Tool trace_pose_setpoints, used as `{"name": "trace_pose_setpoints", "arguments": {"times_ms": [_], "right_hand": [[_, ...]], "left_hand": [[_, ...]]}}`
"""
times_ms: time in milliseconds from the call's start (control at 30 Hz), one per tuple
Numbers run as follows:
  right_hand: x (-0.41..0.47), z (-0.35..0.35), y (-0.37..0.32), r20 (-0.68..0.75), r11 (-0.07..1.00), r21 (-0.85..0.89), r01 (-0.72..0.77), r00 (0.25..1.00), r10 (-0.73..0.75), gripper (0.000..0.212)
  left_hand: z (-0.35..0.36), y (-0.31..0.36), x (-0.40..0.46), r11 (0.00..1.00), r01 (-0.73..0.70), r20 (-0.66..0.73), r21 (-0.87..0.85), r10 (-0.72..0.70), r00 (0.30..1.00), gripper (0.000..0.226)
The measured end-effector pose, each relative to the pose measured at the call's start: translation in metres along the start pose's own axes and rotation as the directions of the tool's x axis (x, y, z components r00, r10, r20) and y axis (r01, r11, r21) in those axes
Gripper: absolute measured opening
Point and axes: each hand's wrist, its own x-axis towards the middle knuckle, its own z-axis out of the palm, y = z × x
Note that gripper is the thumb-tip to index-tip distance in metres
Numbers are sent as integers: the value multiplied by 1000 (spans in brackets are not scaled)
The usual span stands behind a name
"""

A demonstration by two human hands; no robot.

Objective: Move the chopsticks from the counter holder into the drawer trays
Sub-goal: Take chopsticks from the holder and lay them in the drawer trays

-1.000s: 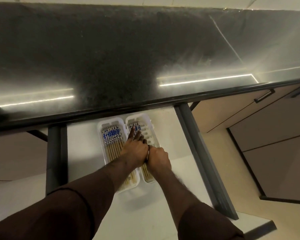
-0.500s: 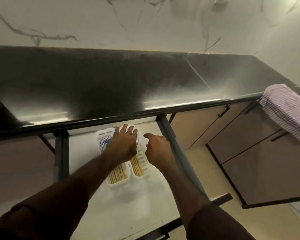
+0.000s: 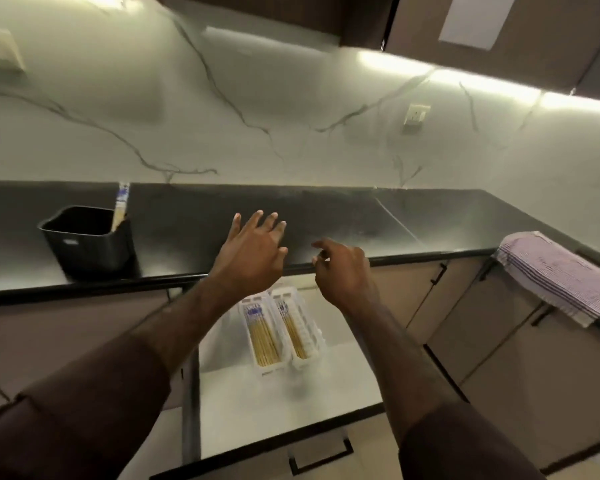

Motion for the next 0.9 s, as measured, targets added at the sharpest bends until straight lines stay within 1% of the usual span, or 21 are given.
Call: {"name": "trace_pose_setpoints", "arguments": {"times_ms": [200,267,433,567,700,800,900], "right_hand": [[19,12,-89,-68,979,111,172,984,-165,30],[27,25,-122,-72,971,127,203,978,-195,30],[55,76,-206,-64,953,133,273,962,-266,31],[83,123,-272,-53,955,125,268,963,-263,31],[106,162,-317,-21,957,151,246,969,-246,28],[121,192,-335,-8,966,141,219,975,-220,31],[134,221,-344,21,979,127,161,986,-165,33]], "left_hand": [[-56,-63,-32,996,79,-91,51,-74,993,57],[-66,-94,-42,992,108,-103,58,-102,989,57],[-91,-197,-64,979,190,-149,71,-178,973,57],[-112,-281,-76,979,186,-114,86,-176,978,56],[-123,-342,-75,981,168,-72,101,-161,984,56],[-120,-372,-68,985,141,-48,97,-137,989,57],[-107,-394,-61,990,109,-5,90,-109,994,57]]}}
